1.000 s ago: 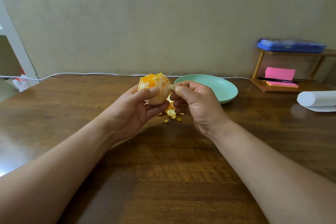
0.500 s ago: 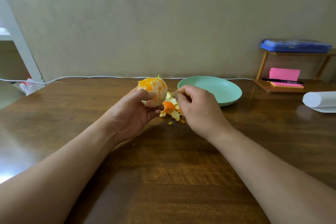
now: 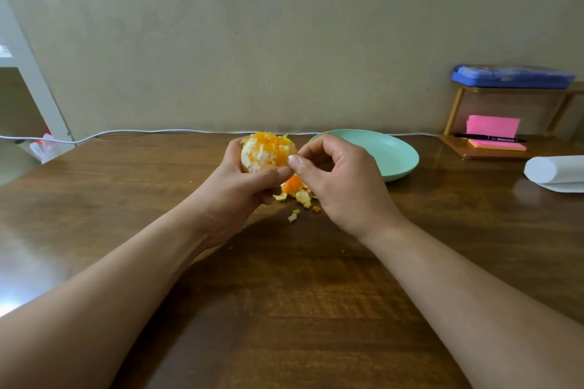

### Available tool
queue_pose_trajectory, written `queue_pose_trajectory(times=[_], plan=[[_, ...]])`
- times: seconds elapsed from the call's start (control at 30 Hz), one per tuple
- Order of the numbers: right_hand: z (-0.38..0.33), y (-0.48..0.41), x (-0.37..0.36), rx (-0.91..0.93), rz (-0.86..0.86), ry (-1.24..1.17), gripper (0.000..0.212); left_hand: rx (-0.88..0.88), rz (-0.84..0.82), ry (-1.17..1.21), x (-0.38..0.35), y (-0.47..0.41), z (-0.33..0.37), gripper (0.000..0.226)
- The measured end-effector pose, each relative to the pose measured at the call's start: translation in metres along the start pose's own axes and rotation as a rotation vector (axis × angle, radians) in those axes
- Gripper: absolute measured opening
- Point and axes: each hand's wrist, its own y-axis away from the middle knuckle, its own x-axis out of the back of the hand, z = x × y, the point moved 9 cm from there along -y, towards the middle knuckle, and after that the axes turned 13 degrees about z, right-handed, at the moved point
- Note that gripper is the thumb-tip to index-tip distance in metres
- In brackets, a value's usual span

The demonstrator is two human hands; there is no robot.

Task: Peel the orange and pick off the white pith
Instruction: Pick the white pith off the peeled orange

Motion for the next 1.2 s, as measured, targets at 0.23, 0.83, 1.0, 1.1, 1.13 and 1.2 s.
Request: queue_pose_trajectory(times=[0.23,0.83,1.0,1.1,1.13,1.2], plan=[[0.010,-0.001,-0.003,-0.067,-0.019,0.017,0.010,-0.070,0.035,-0.137,0.003,-0.002,0.001,0.078],[0.013,-0.004,-0.001,-0.113,0.010,-0.067,0.010,-0.042,-0.091,0.009,-0.006,-0.003,-0.004,0.087],[0.008,-0.003,0.000,-0.058,-0.019,-0.008,0.010,-0.077,-0.005,-0.066,0.002,-0.004,-0.001,0.074],[0.003,-0.003,0.003,-0.005,0.010,0.043,0.007,-0.140,0.044,-0.167,0.004,-0.003,0.003,0.072],[0.001,-0.003,0.004,0.015,0.016,0.054,0.007,-0.169,0.053,-0.189,0.004,-0.002,0.004,0.074],[-0.001,-0.003,0.005,0.051,0.025,0.080,0.006,-0.237,0.073,-0.236,0.005,-0.001,0.008,0.074]])
